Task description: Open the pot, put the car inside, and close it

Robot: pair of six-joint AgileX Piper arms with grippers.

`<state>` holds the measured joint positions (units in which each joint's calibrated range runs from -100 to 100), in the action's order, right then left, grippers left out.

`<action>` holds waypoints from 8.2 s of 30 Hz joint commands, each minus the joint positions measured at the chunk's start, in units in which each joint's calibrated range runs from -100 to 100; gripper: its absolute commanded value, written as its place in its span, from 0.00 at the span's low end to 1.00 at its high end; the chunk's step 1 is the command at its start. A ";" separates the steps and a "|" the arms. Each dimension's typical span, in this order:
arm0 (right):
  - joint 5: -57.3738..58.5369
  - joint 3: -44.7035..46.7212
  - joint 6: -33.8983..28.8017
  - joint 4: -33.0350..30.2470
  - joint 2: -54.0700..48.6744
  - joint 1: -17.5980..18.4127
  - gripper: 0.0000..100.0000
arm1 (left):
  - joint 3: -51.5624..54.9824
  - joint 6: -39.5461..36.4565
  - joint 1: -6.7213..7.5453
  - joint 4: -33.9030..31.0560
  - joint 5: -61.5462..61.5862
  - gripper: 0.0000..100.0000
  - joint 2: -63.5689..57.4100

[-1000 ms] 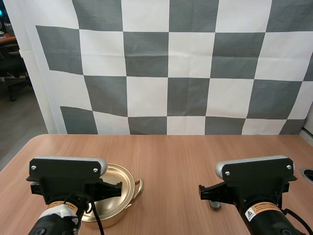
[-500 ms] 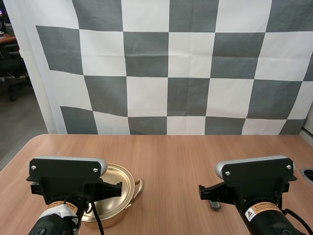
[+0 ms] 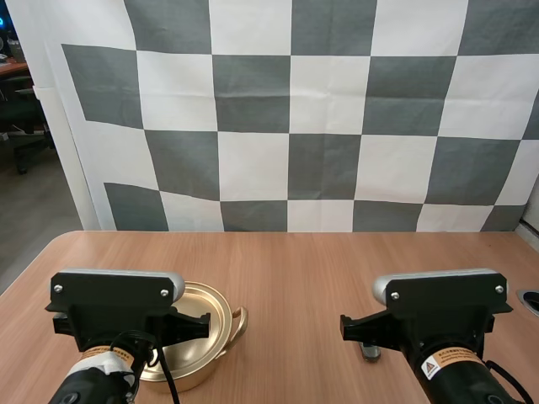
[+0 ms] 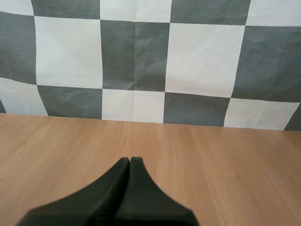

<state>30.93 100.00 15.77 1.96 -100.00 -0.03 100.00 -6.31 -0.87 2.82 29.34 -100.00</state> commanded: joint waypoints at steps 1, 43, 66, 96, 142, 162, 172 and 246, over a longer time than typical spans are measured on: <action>0.12 0.00 -0.02 0.32 0.00 -0.04 0.00 | 0.00 -0.01 0.05 0.01 0.02 0.00 0.00; -11.47 0.00 0.11 -13.01 0.00 -0.04 0.00 | 0.00 0.09 0.05 -5.50 -90.34 0.00 0.00; -23.44 0.00 0.01 -13.00 0.00 -0.04 0.00 | 0.00 0.09 0.05 -5.50 -65.86 0.00 0.00; 2.49 -13.64 -0.07 2.88 0.00 -0.04 0.00 | -63.88 -2.12 0.05 -4.38 70.66 0.00 36.26; 2.49 -13.64 -0.07 2.88 0.00 -0.04 0.00 | -39.66 1.35 0.05 -0.21 70.66 0.00 37.08; 2.49 -13.64 -0.07 2.88 0.00 -0.04 0.00 | -39.66 14.10 0.05 -0.56 70.66 1.00 37.21; 2.49 -13.64 -0.07 3.73 0.00 -0.04 0.00 | -39.66 12.04 0.05 1.90 70.66 1.00 37.21; 2.49 -13.64 -0.07 3.73 0.00 -0.04 0.00 | -37.81 8.03 0.05 3.33 53.40 1.00 63.83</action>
<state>33.41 86.38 15.77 5.66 -100.00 -0.03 62.11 1.69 -0.87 6.12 82.77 -36.22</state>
